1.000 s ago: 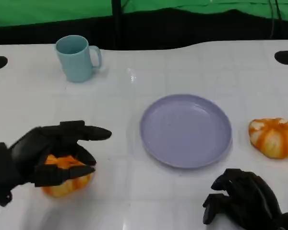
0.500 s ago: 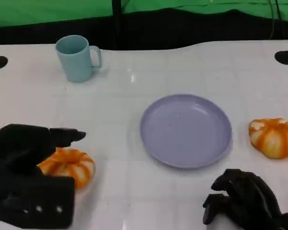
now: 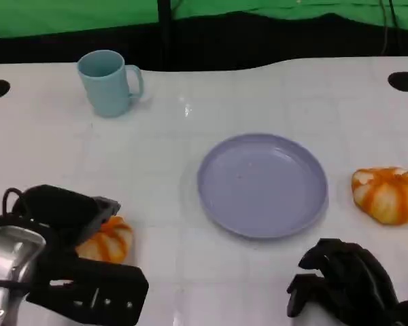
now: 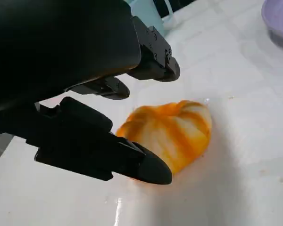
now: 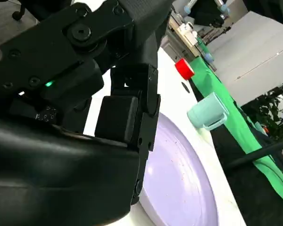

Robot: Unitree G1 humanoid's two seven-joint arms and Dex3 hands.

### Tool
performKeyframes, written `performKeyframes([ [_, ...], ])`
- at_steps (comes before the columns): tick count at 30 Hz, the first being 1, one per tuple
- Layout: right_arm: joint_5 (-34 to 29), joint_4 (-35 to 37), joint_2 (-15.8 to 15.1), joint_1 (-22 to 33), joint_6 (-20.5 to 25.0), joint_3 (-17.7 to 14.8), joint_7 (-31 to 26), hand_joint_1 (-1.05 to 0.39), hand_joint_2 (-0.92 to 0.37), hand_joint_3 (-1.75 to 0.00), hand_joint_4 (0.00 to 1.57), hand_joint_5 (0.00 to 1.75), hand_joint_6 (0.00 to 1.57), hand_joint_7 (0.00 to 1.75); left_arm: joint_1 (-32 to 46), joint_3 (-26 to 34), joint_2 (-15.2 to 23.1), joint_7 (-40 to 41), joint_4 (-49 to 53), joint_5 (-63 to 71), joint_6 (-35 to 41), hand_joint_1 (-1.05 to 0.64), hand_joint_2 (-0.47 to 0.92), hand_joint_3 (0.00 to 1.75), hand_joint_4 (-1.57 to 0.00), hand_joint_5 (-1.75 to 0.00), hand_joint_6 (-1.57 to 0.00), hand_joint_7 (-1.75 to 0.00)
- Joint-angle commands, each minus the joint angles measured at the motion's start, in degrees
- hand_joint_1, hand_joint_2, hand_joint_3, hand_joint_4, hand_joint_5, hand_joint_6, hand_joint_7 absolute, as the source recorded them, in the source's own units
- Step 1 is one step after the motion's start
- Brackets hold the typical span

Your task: Grasp the bread from the table and place it into the plate.

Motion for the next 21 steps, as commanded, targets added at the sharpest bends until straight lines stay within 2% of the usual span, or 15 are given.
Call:
performKeyframes([
  [1, 0.3, -0.13, -0.41, 0.12, -0.06, -0.29, -0.06, -1.02, -0.73, 0.0, 1.54, 0.8, 1.57, 0.38, -2.37, -1.73, -0.42, 2.34, 4.74, 0.84, 0.05, -0.7, 0.89, 0.0, -0.43, -0.05, -0.28, 0.0],
  [6, 0.16, -0.61, -0.42, 0.33, 0.33, -0.2, -0.45, -1.03, -0.72, 0.0, 1.55, 0.8, 1.57, 0.38, -7.47, -6.0, -3.63, 8.27, 21.02, 1.03, -0.72, -0.69, 0.91, 0.01, -0.48, -0.06, -0.3, -0.01],
  [10, 0.34, -0.56, -0.31, 0.46, 0.11, -0.18, -0.12, -1.03, -0.72, 0.0, 1.54, 0.79, 1.57, 0.38, -10.28, -7.74, -5.2, 12.0, 30.5, -0.96, -2.01, -0.59, 0.92, 0.01, -0.57, -0.1, -0.34, -0.02],
  [11, 0.18, -0.59, -0.31, 0.48, -0.06, -0.09, -0.14, -1.03, -0.72, 0.0, 1.55, 0.79, 1.57, 0.38, -11.02, -8.37, -5.09, 12.75, 32.57, -1.38, -3.28, -0.53, 0.92, 0.02, -0.61, -0.44, -0.41, -0.01],
  [12, 0.06, -0.64, -0.31, 0.49, -0.16, -0.01, -0.19, -1.03, -0.73, 0.0, 1.55, 0.79, 1.57, 0.38, -11.61, -8.9, -4.94, 13.32, 34.05, -1.72, -4.26, -0.48, 0.92, 0.08, -0.63, -0.89, -0.54, -0.03],
  [13, -0.02, -0.67, -0.31, 0.5, -0.23, 0.03, -0.23, -1.03, -0.73, -0.01, 1.55, 0.79, 1.57, 0.39, -12.1, -9.34, -4.83, 13.79, 35.14, -2.03, -4.94, -0.45, 0.92, 0.11, -0.63, -1.21, -0.63, -0.03],
  [14, -0.09, -0.67, -0.29, 0.47, -0.25, 0.07, -0.31, -1.04, -0.73, -0.01, 1.55, 0.8, 1.57, 0.39, -12.53, -9.75, -4.86, 15.95, 37.02, -2.36, -6.31, -0.44, 0.92, 0.15, -0.63, -1.31, -0.72, -0.05],
  [16, -0.11, -0.58, -0.21, 0.4, -0.33, 0.12, -0.35, -1.04, -0.73, 0.0, 1.55, 0.8, 1.57, 0.39, -13.43, -10.54, -4.96, 18.94, 40.16, -2.87, -8.26, -0.41, 0.92, 0.29, -0.66, -1.37, -0.95, -0.08],
  [17, -0.09, -0.61, -0.18, 0.4, -0.24, 0.13, -0.41, -1.04, -0.73, 0.0, 1.55, 0.8, 1.57, 0.39, -13.9, -10.84, -5.06, 19.55, 41.3, -3.2, -8.87, -0.4, 0.92, 0.35, -0.66, -1.48, -1.03, -0.09],
  [19, -0.05, -0.66, -0.17, 0.42, -0.12, 0.13, -0.48, -1.04, -0.73, 0.0, 1.55, 0.8, 1.57, 0.39, -14.57, -11.32, -5.14, 20.0, 42.58, -3.73, -9.43, -0.38, 0.92, 0.41, -0.63, -1.69, -1.1, -0.12],
  [21, -0.04, -0.67, -0.17, 0.43, -0.09, 0.14, -0.51, -1.04, -0.73, 0.0, 1.54, 0.8, 1.57, 0.39, -14.97, -11.8, -5.08, 20.44, 43.29, -4.21, -9.7, -0.37, 0.92, 0.42, -0.62, -1.73, -1.12, -0.13],
])
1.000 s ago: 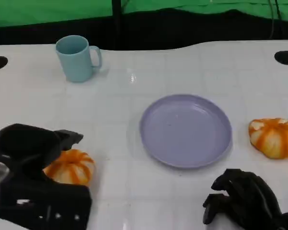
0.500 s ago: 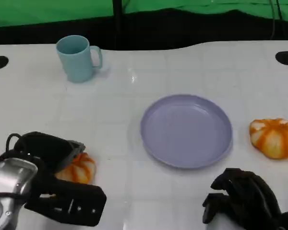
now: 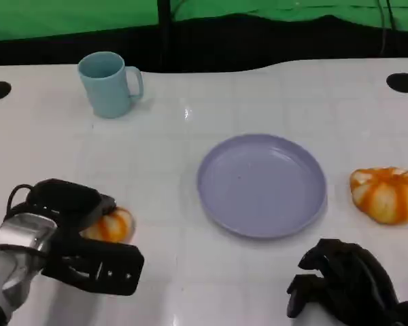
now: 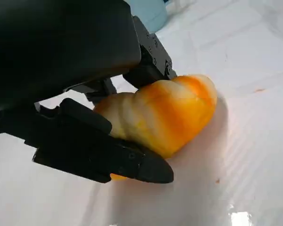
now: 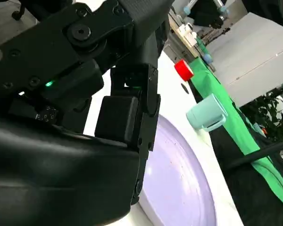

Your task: Grasp the bread from the table and place it into the plate.

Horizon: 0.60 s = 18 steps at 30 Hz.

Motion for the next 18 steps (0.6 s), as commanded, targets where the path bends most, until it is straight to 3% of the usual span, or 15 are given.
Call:
performKeyframes([
  [1, 0.02, -0.26, -0.2, 0.21, -0.2, -0.03, -0.32, -1.04, -0.73, 0.0, 1.54, 0.8, 1.57, 0.39, 1.9, -2.41, 0.13, -0.6, 4.14, -0.94, -0.7, -0.37, 0.92, 0.43, -0.62, -1.74, -1.12, -0.13],
  [2, 0.0, 0.0, -0.25, 0.1, -0.42, 0.0, -0.04, -1.04, -0.73, 0.0, 1.54, 0.8, 1.57, 0.39, 2.62, -1.21, 0.07, 3.62, 4.21, -2.52, -2.9, -0.37, 0.92, 0.43, -0.62, -1.74, -1.12, -0.13],
  [3, -0.01, 0.2, -0.29, 0.02, -0.59, 0.03, 0.17, -1.04, -0.73, 0.0, 1.55, 0.8, 1.57, 0.38, 3.13, -0.35, 0.04, 6.9, 4.35, -3.73, -4.62, -0.34, 0.9, 0.53, -0.68, -1.74, -0.89, -0.85],
  [4, -0.01, 0.34, -0.32, -0.03, -0.7, 0.05, 0.31, -1.05, -0.73, 0.0, 1.55, 0.8, 1.57, 0.38, 3.41, 0.14, 0.04, 9.31, 4.61, -4.61, -5.9, -0.32, 0.89, 0.57, -0.69, -1.75, -0.72, -1.28],
  [6, 0.05, 0.35, -0.41, -0.08, -0.45, -0.01, 0.26, -1.05, -0.73, 0.0, 1.55, 0.8, 1.57, 0.38, 4.19, 1.34, -0.16, 15.51, 4.47, -6.25, -8.65, -0.3, 0.87, 0.6, -0.71, -1.75, -0.58, -1.6],
  [9, 0.33, 0.5, -0.55, -0.17, -0.16, -0.25, 0.43, -1.04, -0.73, 0.0, 1.55, 0.8, 1.57, 0.38, 4.55, 2.01, -0.57, 22.22, 4.27, -6.98, -10.82, -0.27, 0.8, 0.68, -0.72, -1.75, -0.52, -1.73],
  [11, 0.37, 0.65, -0.63, -0.21, -0.24, -0.38, 0.53, -1.03, -0.72, 0.0, 1.54, 0.79, 1.57, 0.38, 4.49, 2.43, -1.1, 25.1, 4.18, -7.38, -11.25, -0.27, 0.77, 0.71, -0.72, -1.75, -0.52, -1.71],
  [13, 0.38, 0.76, -0.74, -0.23, -0.11, -0.52, 0.48, -1.02, -0.72, 0.0, 1.54, 0.79, 1.57, 0.37, 4.41, 3.04, -1.81, 27.4, 3.39, -7.92, -10.95, -0.3, 0.76, 0.74, -0.73, -1.75, -0.56, -1.59],
  [16, 0.42, 0.74, -0.8, -0.26, 0.28, -0.64, 0.31, -1.02, -0.72, 0.0, 1.54, 0.79, 1.57, 0.37, 4.32, 3.22, -2.16, 28.14, 2.8, -8.25, -10.47, -0.3, 0.76, 0.74, -0.72, -1.75, -0.49, -1.7],
  [18, 0.34, 0.77, -0.92, -0.18, 0.13, -0.7, 0.39, -1.02, -0.72, 0.0, 1.54, 0.79, 1.57, 0.38, 4.16, 3.83, -3.17, 28.8, 1.19, -8.64, -9.61, -0.3, 0.82, 0.58, -0.72, -1.75, -0.5, -1.65],
])
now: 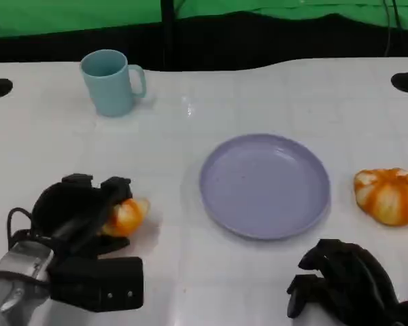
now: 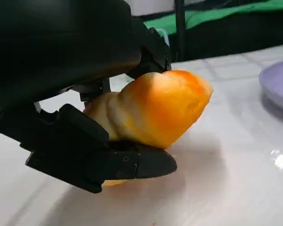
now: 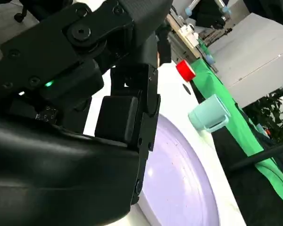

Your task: Grasp the bread from the table and place it into the plate.

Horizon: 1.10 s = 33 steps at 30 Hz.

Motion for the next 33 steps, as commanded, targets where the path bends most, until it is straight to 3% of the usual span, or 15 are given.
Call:
performKeyframes([
  [1, 0.27, 0.31, -0.89, 0.04, 0.05, -0.54, 0.1, -1.03, -0.72, 0.0, 1.54, 0.79, 1.57, 0.38, -0.22, 1.6, -1.09, 1.57, -3.19, -0.94, 1.84, -0.3, 0.85, 0.5, -0.71, -1.75, -0.51, -1.63],
  [3, 0.05, 0.28, -1.0, 0.09, -0.27, -0.43, 0.22, -1.02, -0.73, -0.01, 1.54, 0.79, 1.57, 0.38, -0.14, 2.12, -1.82, 1.25, -5.24, -1.01, 2.98, -0.31, 0.88, 0.38, -0.74, -1.75, -0.58, -1.46],
  [8, 0.3, 0.16, -0.88, 0.1, 0.22, -0.56, -0.1, -1.02, -0.73, 0.0, 1.53, 0.8, 1.57, 0.39, -0.53, 3.16, -4.63, 2.05, -8.65, -1.59, 4.77, -0.3, 0.87, 0.34, -0.78, -1.75, -0.74, -1.25],
  [9, 0.26, 0.17, -0.87, 0.1, 0.2, -0.55, -0.16, -1.02, -0.73, 0.0, 1.53, 0.8, 1.57, 0.39, -0.84, 3.1, -5.15, 2.64, -8.75, -1.47, 4.84, -0.3, 0.84, 0.37, -0.8, -1.75, -0.71, -1.36],
  [13, 0.19, 0.62, -0.81, -0.06, -0.26, -0.55, 0.09, -1.02, -0.73, 0.0, 1.53, 0.81, 1.57, 0.39, -2.53, 2.98, -7.08, 4.64, -8.06, -1.63, 3.6, -0.28, 0.81, 0.41, -0.83, -1.75, -0.65, -1.47],
  [14, 0.13, 0.81, -0.77, -0.12, -0.53, -0.54, 0.2, -1.02, -0.73, 0.0, 1.54, 0.81, 1.57, 0.39, -3.25, 2.83, -7.61, 4.95, -7.71, -1.7, 3.02, -0.28, 0.8, 0.43, -0.84, -1.75, -0.71, -1.17],
  [15, 0.01, 0.85, -0.71, -0.12, -0.75, -0.48, 0.15, -1.03, -0.73, 0.0, 1.54, 0.82, 1.57, 0.39, -4.13, 2.59, -8.08, 5.41, -7.09, -1.75, 2.02, -0.27, 0.78, 0.47, -0.84, -1.75, -0.87, -0.77],
  [17, -0.13, 0.85, -0.65, -0.1, -0.94, -0.41, 0.03, -1.03, -0.73, 0.0, 1.54, 0.82, 1.57, 0.39, -5.0, 2.39, -8.43, 5.92, -6.18, -1.71, 0.81, -0.26, 0.74, 0.54, -0.82, -1.75, -0.84, -0.91],
  [18, -0.23, 0.76, -0.65, -0.05, -0.89, -0.31, -0.05, -1.03, -0.73, 0.0, 1.54, 0.82, 1.57, 0.39, -6.18, 1.89, -9.28, 6.33, -5.01, -1.39, 0.51, -0.26, 0.73, 0.56, -0.83, -1.75, -0.8, -1.05],
  [19, -0.29, 0.7, -0.66, -0.03, -0.85, -0.24, -0.1, -1.03, -0.73, 0.0, 1.54, 0.82, 1.57, 0.39, -7.04, 1.53, -9.9, 6.65, -4.07, -1.15, 0.34, -0.28, 0.71, 0.58, -0.83, -1.75, -0.71, -1.35],
  [20, -0.37, 0.63, -0.64, -0.04, -0.78, -0.14, -0.16, -1.04, -0.73, 0.0, 1.54, 0.82, 1.57, 0.39, -8.21, 0.97, -10.6, 7.18, -2.7, -0.97, -0.4, -0.28, 0.7, 0.6, -0.83, -1.75, -0.65, -1.51],
  [22, -0.52, 0.65, -0.64, -0.09, -0.67, -0.06, -0.24, -1.05, -0.73, 0.0, 1.55, 0.82, 1.57, 0.41, -10.12, 0.04, -11.71, 7.18, -0.67, -0.8, -0.94, -0.27, 0.66, 0.62, -0.84, -1.75, -0.6, -1.7],
  [27, -0.19, 0.89, -0.53, -0.1, -0.39, -0.23, 0.23, -1.05, -0.72, 0.0, 1.55, 0.81, 1.57, 0.4, -13.25, -1.1, -13.79, 7.15, 3.3, -1.59, -2.7, -0.26, 0.58, 0.78, -0.85, -1.75, -0.67, -1.6],
  [32, -0.2, 0.9, -0.53, -0.11, -0.39, -0.25, 0.25, -1.05, -0.72, 0.0, 1.56, 0.81, 1.57, 0.4, -13.66, -1.11, -13.9, 7.53, 4.23, -1.58, -3.23, -0.26, 0.57, 0.81, -0.85, -1.75, -0.68, -1.58],
  [33, -0.23, 0.55, -0.46, 0.11, -0.33, -0.18, 0.1, -1.05, -0.72, 0.0, 1.56, 0.81, 1.57, 0.4, -15.69, -2.12, -15.94, 6.88, 6.34, -1.3, -3.46, -0.26, 0.56, 0.81, -0.85, -1.75, -0.68, -1.58],
])
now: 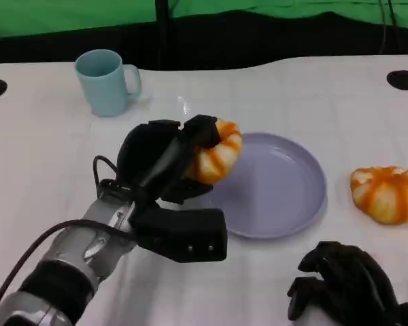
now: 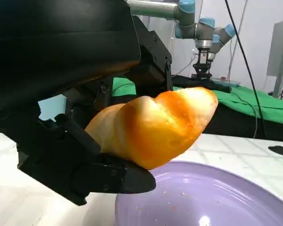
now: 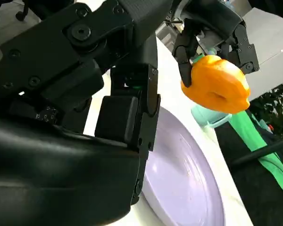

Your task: Grasp the bread from the table and place it into the plate.

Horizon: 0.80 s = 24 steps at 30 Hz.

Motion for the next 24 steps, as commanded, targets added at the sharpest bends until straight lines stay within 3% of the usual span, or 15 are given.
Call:
performKeyframes([
  [1, 0.31, -0.66, -0.36, 0.37, -0.05, -0.13, -0.05, -1.04, -0.72, 0.0, 1.55, 0.8, 1.57, 0.4, -4.68, -1.76, -3.08, 0.05, 4.61, 0.23, -0.79, -0.3, 0.54, 0.91, -0.88, -1.75, -0.67, -1.68],
  [4, 0.22, -0.96, -0.47, 0.56, -0.14, 0.07, 0.19, -1.03, -0.73, 0.0, 1.55, 0.79, 1.57, 0.39, -8.36, -3.73, -6.04, 0.18, 9.49, 0.75, -1.58, -0.33, 0.49, 1.04, -0.91, -1.75, -0.67, -1.74],
  [8, 0.09, -1.01, -0.53, 0.58, -0.21, 0.17, 0.13, -1.03, -0.73, 0.0, 1.55, 0.79, 1.57, 0.39, -10.79, -4.99, -7.52, 0.08, 13.5, 0.57, -1.72, -0.33, 0.48, 1.1, -0.92, -1.75, -0.71, -1.59],
  [11, 0.12, -0.63, -0.58, 0.51, -0.74, 0.22, 0.83, -1.04, -0.73, 0.0, 1.55, 0.79, 1.57, 0.39, -13.14, -5.42, -9.42, -2.6, 17.27, -0.25, -1.67, -0.29, 0.52, 1.01, -0.91, -1.75, -0.68, -1.64],
  [14, 0.08, -0.54, -0.45, 0.58, -1.14, 0.27, 1.18, -1.04, -0.74, -0.01, 1.56, 0.79, 1.57, 0.39, -14.53, -5.62, -10.0, -5.86, 18.98, -1.02, -1.58, -0.28, 0.64, 0.87, -0.82, -1.75, -0.66, -1.55],
  [16, 0.06, -0.68, -0.35, 0.67, -1.16, 0.32, 1.16, -1.03, -0.74, -0.01, 1.56, 0.79, 1.57, 0.39, -14.99, -5.5, -10.1, -7.7, 19.38, -1.6, -1.59, -0.28, 0.7, 0.83, -0.75, -1.7, -0.69, -1.32],
  [18, 0.06, -0.94, -0.34, 0.76, -0.92, 0.36, 1.01, -1.03, -0.74, -0.01, 1.56, 0.78, 1.57, 0.39, -15.24, -5.41, -10.07, -9.54, 19.51, -2.05, -1.5, -0.3, 0.73, 0.77, -0.75, -1.5, -0.74, -1.12],
  [19, 0.06, -1.05, -0.34, 0.79, -0.77, 0.36, 0.93, -1.03, -0.74, 0.0, 1.56, 0.78, 1.57, 0.39, -15.33, -5.42, -10.03, -10.31, 19.52, -2.18, -1.48, -0.34, 0.81, 0.58, -0.73, -1.28, -0.74, -0.86],
  [20, 0.06, -1.11, -0.35, 0.81, -0.7, 0.37, 0.87, -1.03, -0.73, 0.0, 1.56, 0.78, 1.57, 0.39, -15.37, -5.42, -9.98, -10.77, 19.5, -2.23, -1.48, -0.35, 0.87, 0.47, -0.73, -1.2, -0.76, -0.73],
  [21, -0.11, -1.01, -0.42, 0.81, -1.01, 0.42, 0.98, -1.03, -0.73, 0.0, 1.56, 0.78, 1.57, 0.39, -15.69, -5.84, -9.77, -12.33, 19.49, -1.91, -1.15, -0.36, 0.89, 0.42, -0.74, -1.15, -0.77, -0.67],
  [22, -0.19, -0.96, -0.47, 0.82, -1.16, 0.44, 1.03, -1.04, -0.74, -0.01, 1.56, 0.78, 1.57, 0.39, -15.95, -6.15, -9.59, -13.75, 19.43, -1.69, -0.83, -0.41, 0.91, 0.37, -0.57, -1.22, -0.62, -0.45],
  [24, -0.22, -0.97, -0.5, 0.83, -1.09, 0.39, 0.95, -1.04, -0.74, -0.01, 1.56, 0.78, 1.57, 0.39, -16.37, -6.61, -9.3, -16.38, 19.19, -1.48, 0.12, -0.45, 0.92, 0.33, -0.44, -1.22, -0.54, -0.29],
])
